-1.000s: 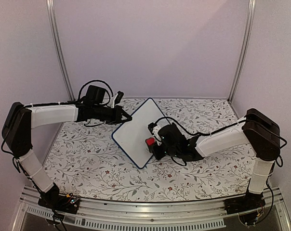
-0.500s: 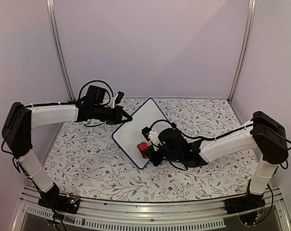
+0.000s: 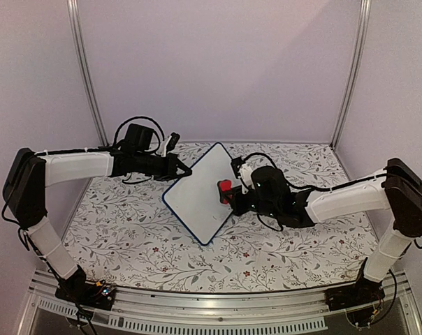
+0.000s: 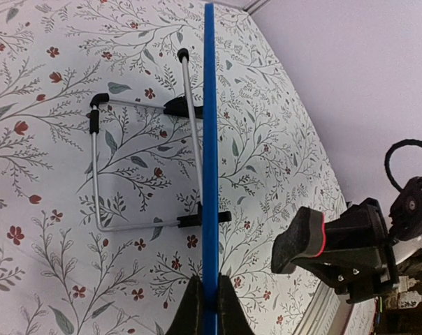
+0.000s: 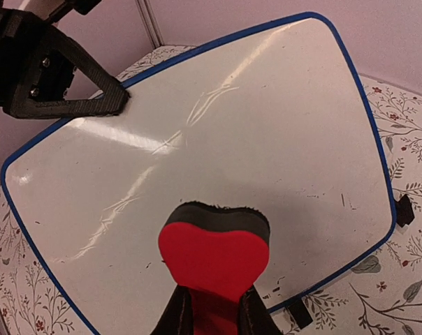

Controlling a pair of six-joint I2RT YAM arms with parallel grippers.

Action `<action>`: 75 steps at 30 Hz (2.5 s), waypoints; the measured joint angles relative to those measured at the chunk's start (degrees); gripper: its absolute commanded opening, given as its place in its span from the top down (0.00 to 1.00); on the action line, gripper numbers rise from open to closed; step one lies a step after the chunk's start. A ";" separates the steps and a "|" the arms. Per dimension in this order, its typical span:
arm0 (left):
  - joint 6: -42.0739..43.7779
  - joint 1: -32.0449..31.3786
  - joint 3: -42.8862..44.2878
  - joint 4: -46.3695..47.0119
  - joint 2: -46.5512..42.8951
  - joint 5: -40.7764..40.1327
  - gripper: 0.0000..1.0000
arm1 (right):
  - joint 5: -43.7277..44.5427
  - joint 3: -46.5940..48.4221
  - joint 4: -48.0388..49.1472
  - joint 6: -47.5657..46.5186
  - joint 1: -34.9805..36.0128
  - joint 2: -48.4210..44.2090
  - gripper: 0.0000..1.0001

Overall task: Erase the whiteboard
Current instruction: Erase the whiteboard at the center of the board, then place the whiteboard eraser at the center of the board.

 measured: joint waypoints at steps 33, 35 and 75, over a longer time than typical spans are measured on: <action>0.87 0.39 0.00 0.46 0.00 0.04 1.00 | -16.76 -5.20 19.37 12.07 -1.68 15.45 1.00; 0.85 0.39 0.00 0.46 0.00 0.04 1.00 | -16.61 -5.20 19.34 12.20 -1.68 15.45 1.00; 0.04 0.35 0.00 -0.02 0.00 0.61 1.00 | 0.02 -2.21 8.39 5.66 -7.19 1.88 1.00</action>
